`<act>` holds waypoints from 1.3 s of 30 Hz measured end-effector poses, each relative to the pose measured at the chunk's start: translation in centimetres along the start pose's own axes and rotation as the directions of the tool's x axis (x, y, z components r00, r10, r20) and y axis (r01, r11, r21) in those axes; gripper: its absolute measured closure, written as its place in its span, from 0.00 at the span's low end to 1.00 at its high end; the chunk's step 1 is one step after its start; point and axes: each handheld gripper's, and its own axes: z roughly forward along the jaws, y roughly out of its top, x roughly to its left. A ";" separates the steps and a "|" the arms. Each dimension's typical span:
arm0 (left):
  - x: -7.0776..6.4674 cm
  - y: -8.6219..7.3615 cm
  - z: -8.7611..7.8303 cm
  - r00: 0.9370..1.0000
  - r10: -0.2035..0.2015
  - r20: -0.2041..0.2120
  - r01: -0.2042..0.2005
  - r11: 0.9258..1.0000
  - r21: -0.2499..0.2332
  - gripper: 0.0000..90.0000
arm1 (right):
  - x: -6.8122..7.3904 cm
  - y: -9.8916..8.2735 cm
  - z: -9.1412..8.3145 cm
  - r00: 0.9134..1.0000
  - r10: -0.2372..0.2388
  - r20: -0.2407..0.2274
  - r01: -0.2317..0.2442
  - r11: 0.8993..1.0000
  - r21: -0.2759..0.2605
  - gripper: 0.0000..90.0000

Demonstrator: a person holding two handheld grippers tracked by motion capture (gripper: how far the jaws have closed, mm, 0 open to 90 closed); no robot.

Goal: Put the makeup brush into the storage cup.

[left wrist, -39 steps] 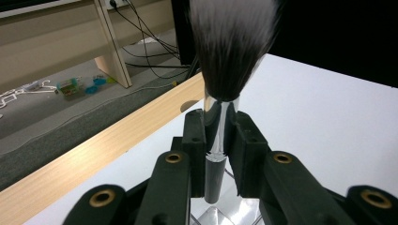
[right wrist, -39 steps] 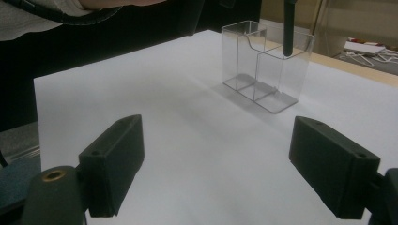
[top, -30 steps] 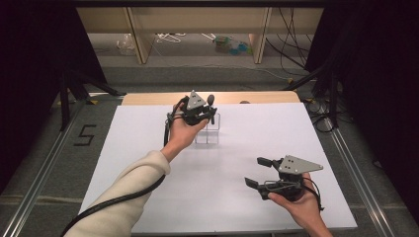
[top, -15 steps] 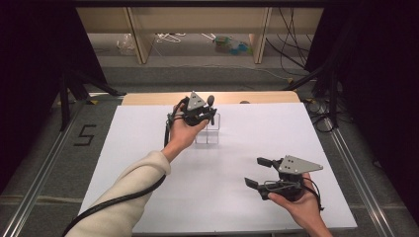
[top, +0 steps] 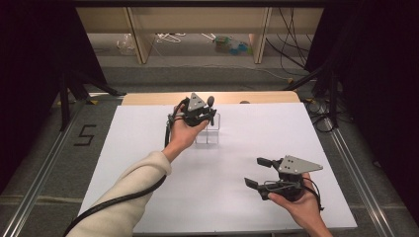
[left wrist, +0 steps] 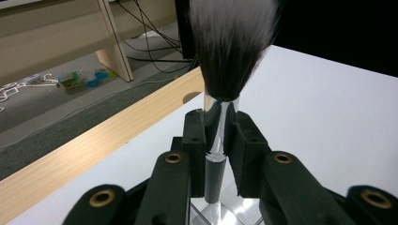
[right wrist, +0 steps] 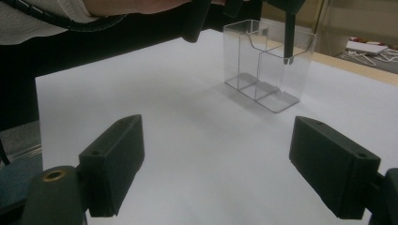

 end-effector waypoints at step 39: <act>-0.3 -0.8 -6.6 0.999 -0.033 0.010 0.034 0.999 -0.042 0.20 | 0.1 0.0 0.1 1.000 0.001 -0.001 -0.001 1.000 0.010 0.21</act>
